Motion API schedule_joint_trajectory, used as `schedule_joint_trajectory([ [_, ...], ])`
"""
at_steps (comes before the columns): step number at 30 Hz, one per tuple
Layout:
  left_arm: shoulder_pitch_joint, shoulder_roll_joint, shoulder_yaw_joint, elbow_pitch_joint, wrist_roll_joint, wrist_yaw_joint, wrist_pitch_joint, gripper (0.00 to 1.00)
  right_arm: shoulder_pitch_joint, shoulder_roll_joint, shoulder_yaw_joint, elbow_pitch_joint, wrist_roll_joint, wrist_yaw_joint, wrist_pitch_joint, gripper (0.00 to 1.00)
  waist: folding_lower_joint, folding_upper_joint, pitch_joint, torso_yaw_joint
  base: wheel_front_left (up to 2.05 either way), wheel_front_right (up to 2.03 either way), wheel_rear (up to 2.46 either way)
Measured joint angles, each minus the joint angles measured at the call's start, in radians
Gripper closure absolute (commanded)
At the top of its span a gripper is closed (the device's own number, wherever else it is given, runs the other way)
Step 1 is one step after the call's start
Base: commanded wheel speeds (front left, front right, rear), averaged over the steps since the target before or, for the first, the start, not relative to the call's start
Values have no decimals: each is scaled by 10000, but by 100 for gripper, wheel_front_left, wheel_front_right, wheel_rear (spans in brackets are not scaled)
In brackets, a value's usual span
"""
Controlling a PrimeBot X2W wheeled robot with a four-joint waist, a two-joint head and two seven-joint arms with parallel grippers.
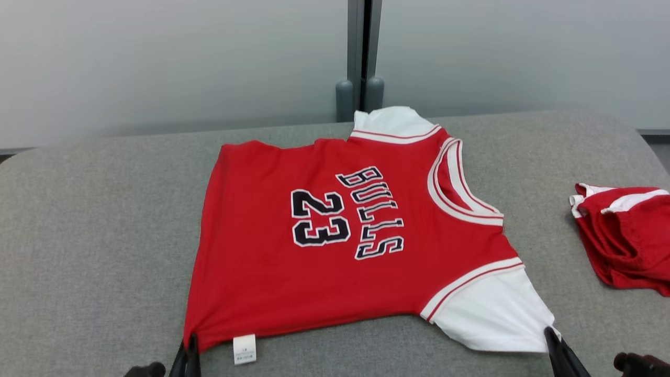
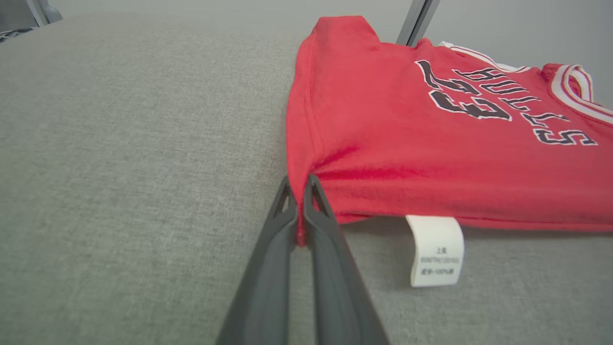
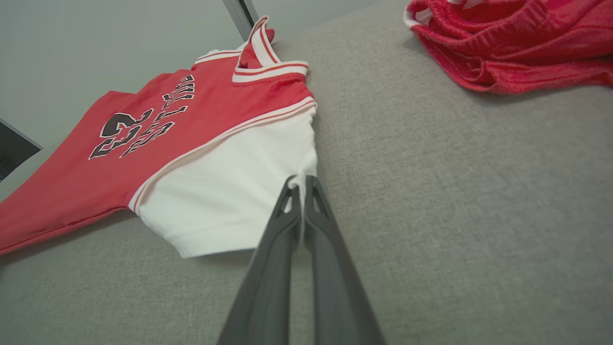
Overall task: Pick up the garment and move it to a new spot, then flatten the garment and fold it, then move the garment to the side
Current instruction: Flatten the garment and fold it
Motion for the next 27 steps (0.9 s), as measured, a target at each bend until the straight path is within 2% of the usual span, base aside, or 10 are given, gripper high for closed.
schedule_joint_trajectory([
  [7,1314,-12,-199,-232,-280,144,0,100,1257,-36,-238,-598,213,0,2,100,0,-1,-742,41,0,0,0],
  [14,1356,-2,-146,-654,-247,161,0,100,1511,82,-581,-1243,274,0,0,100,2,-1,-696,115,0,0,0],
  [21,-60,0,-382,-1014,-263,146,-2,100,-308,180,-514,-1423,115,-2,0,100,6,2,68,117,0,0,0],
  [27,-1491,0,-456,-656,-299,385,-2,100,-2223,203,-525,-629,-52,-2,-2,100,6,4,867,222,0,0,0],
])
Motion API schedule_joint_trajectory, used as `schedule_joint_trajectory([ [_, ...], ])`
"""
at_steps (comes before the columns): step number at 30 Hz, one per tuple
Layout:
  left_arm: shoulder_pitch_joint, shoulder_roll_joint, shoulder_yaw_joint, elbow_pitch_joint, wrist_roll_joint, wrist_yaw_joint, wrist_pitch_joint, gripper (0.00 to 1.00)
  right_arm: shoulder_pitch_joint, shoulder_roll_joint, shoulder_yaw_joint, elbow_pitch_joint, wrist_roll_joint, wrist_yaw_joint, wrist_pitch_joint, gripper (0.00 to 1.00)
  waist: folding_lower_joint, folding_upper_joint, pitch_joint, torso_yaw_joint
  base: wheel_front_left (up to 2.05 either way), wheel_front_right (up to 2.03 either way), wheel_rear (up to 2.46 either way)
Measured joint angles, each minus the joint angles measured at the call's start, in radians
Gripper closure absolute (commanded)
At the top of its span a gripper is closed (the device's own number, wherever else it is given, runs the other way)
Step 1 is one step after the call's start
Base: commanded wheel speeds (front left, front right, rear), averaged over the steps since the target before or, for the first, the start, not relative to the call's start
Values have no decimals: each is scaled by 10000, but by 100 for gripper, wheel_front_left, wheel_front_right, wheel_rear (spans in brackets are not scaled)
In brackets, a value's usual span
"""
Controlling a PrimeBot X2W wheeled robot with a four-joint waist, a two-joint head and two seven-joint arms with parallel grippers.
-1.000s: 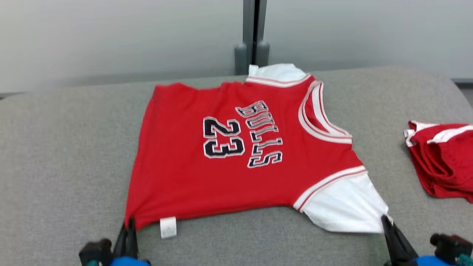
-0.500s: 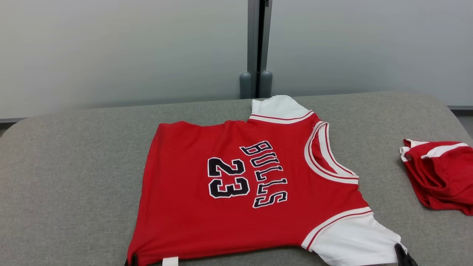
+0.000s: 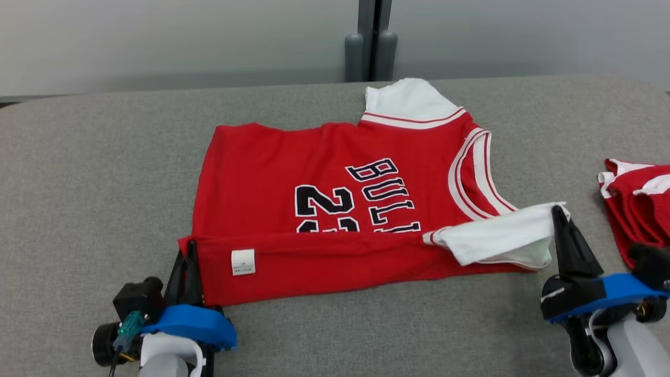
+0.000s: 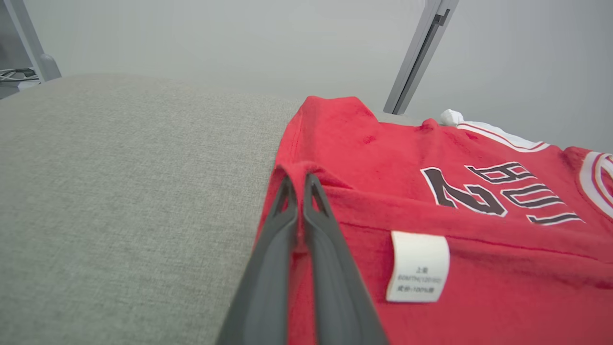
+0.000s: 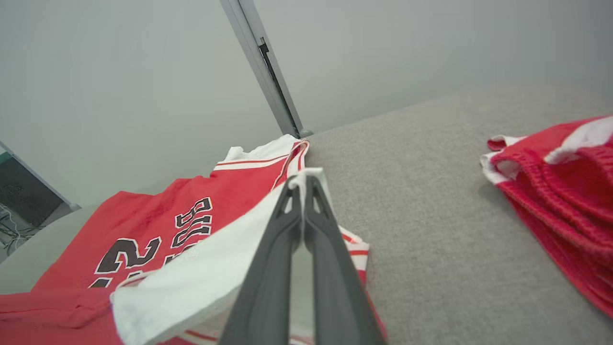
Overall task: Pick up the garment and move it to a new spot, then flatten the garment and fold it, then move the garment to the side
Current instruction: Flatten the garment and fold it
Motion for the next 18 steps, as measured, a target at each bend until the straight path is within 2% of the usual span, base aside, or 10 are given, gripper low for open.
schedule_joint_trajectory([
  [7,-1027,0,-188,466,100,128,0,100,-1684,63,-221,1158,-374,0,-4,100,-1,1,782,178,0,0,0],
  [13,-1628,2,-240,650,142,140,0,100,-2494,151,-408,1927,-637,0,-6,100,-2,1,1212,306,0,0,0],
  [14,-1679,0,-244,688,138,136,0,75,-2582,169,-435,1996,-698,0,-6,80,-2,1,1259,323,0,0,0],
  [15,-1718,-2,-238,700,107,136,2,1,-2661,201,-477,2052,-727,0,-6,10,-1,0,1293,336,0,0,0],
  [16,-1733,0,-228,685,12,136,0,0,-2712,240,-529,2100,-738,0,-4,0,0,1,1304,347,0,0,0],
  [18,-1729,4,-224,627,-92,138,0,0,-2719,313,-706,2086,-744,0,-4,0,-1,2,1263,363,0,0,0],
])
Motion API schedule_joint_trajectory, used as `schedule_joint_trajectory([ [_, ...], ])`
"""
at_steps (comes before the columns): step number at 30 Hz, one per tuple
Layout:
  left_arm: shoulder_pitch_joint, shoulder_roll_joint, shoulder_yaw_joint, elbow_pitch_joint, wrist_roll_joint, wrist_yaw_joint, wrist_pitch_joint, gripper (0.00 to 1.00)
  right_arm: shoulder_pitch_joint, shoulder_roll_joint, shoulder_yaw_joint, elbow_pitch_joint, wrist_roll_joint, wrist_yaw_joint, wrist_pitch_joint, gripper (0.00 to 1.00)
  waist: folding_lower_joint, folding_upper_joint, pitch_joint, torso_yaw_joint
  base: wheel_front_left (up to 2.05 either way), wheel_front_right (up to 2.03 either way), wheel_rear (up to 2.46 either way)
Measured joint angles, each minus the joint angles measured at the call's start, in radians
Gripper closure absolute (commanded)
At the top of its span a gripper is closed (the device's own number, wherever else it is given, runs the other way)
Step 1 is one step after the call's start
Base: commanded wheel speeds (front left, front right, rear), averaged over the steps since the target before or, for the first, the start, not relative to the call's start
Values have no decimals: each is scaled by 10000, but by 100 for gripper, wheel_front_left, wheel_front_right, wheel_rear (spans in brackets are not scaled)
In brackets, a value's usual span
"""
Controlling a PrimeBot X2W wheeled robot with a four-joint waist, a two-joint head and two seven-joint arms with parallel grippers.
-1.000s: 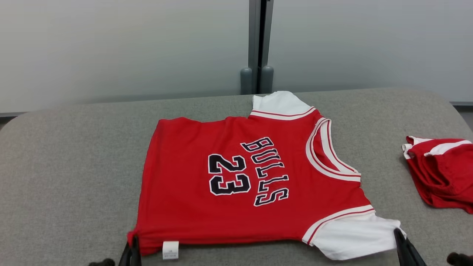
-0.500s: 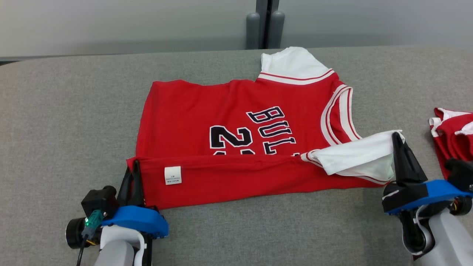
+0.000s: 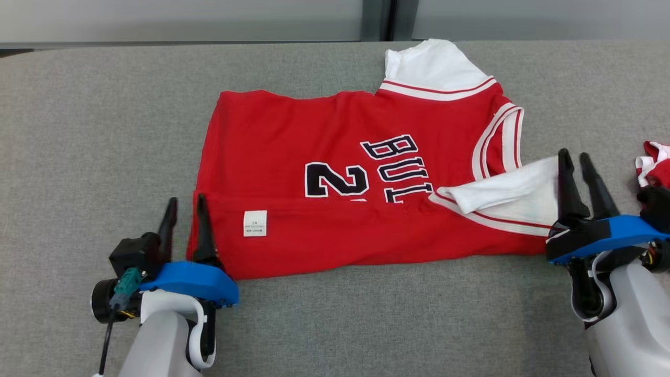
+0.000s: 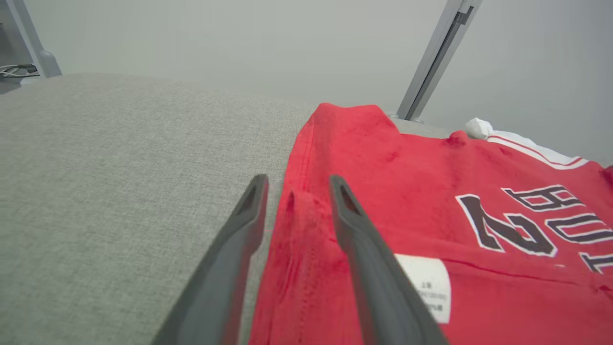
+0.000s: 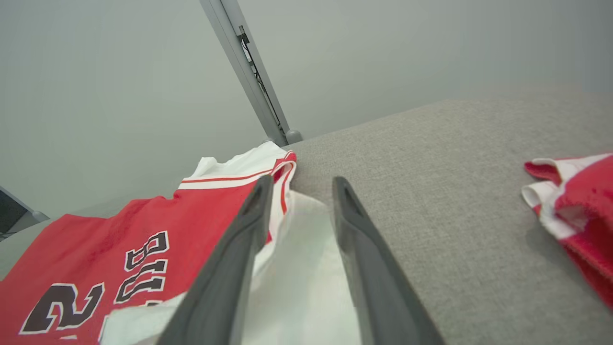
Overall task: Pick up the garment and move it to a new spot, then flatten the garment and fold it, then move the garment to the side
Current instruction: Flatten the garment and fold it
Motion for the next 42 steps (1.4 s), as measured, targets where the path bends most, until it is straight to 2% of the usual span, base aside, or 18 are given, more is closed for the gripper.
schedule_joint_trajectory([
  [8,890,10,56,-424,-583,-102,0,0,915,-2,-577,-483,-215,0,-2,0,-3,-1,-341,0,0,0,0],
  [11,1186,-6,-146,-38,-765,-303,0,0,1362,-12,-500,-506,-332,0,-2,0,-3,-2,-406,-44,0,0,0],
  [19,1005,10,-667,1317,-1373,-290,-46,0,1881,0,-8,-199,-805,0,-2,0,-4,-4,-421,-166,0,0,0],
  [20,931,21,-725,1455,-1392,-314,-63,9,1881,10,88,-71,-905,0,-4,0,-3,-4,-404,-190,0,0,0],
  [21,845,33,-780,1618,-1440,-362,-100,28,1879,-8,199,111,-1074,0,-2,0,-4,-4,-390,-201,0,0,0],
  [22,753,58,-878,1774,-1494,-387,-117,62,1874,-13,301,267,-1174,0,-2,0,-4,-4,-381,-207,0,0,0],
  [23,647,73,-972,1952,-1547,-391,-121,89,1861,-4,334,456,-1235,0,-2,0,-4,-4,-371,-213,0,0,0],
  [24,549,79,-1026,2073,-1651,-405,-123,100,1825,0,393,675,-1319,0,-2,0,-4,-5,-356,-215,0,0,0],
  [28,203,52,-1321,2550,-1866,-483,-138,100,1446,56,351,1346,-1664,0,-6,0,-4,-5,-281,-210,0,0,0],
  [29,164,61,-1365,2617,-1870,-493,-142,100,1341,86,389,1469,-1712,0,-10,7,-4,-5,-260,-204,0,0,0],
  [30,144,63,-1381,2646,-1914,-500,-169,100,1249,136,443,1582,-1716,0,-27,100,-4,-6,-241,-196,0,0,0],
  [34,93,42,-1325,2510,-1904,-481,-140,100,974,198,681,1781,-1438,0,-31,100,-2,-5,-243,-130,0,0,0],
  [42,515,-13,-341,1676,-1110,-568,-12,100,1011,198,560,911,-637,0,-2,100,-1,-3,-1046,25,0,0,0],
])
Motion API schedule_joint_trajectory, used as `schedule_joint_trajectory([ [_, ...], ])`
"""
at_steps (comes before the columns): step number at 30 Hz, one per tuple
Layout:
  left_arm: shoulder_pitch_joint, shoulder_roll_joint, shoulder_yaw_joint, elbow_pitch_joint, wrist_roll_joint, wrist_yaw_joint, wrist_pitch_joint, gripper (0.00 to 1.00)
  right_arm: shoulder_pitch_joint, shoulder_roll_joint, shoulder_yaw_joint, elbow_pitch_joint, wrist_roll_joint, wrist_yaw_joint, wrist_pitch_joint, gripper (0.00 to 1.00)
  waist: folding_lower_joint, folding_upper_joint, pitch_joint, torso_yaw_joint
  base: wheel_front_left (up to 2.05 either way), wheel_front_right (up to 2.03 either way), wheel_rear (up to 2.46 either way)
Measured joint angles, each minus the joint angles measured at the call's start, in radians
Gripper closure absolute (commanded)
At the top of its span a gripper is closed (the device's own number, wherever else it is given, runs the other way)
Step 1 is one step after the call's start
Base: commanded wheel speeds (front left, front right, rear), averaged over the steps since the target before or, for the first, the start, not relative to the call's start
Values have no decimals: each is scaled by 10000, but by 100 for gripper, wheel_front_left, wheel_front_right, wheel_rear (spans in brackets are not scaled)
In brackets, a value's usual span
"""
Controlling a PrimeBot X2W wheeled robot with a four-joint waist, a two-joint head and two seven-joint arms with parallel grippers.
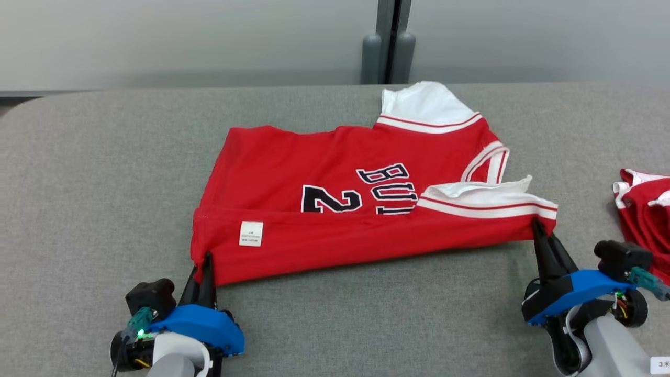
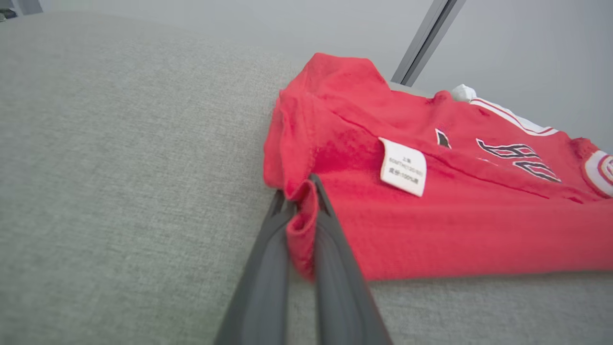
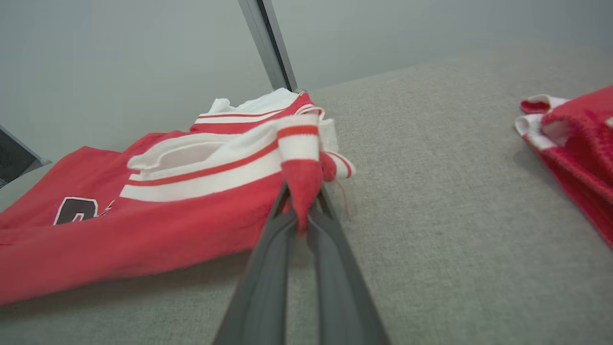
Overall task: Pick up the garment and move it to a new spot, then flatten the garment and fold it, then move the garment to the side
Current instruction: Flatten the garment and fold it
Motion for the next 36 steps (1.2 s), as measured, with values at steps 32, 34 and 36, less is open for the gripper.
schedule_joint_trajectory([
  [32,-1323,855,213,207,823,38,372,0,-108,-1189,1693,-633,1189,0,13,0,1,1,228,-464,0,0,0],
  [34,-2075,1007,163,546,871,-21,571,0,-584,-1235,1958,-698,1189,0,29,0,2,2,534,-554,0,0,0],
  [36,-2664,1122,77,965,951,-65,754,0,-994,-1289,2226,-757,1193,0,29,0,2,2,840,-646,0,0,0],
])
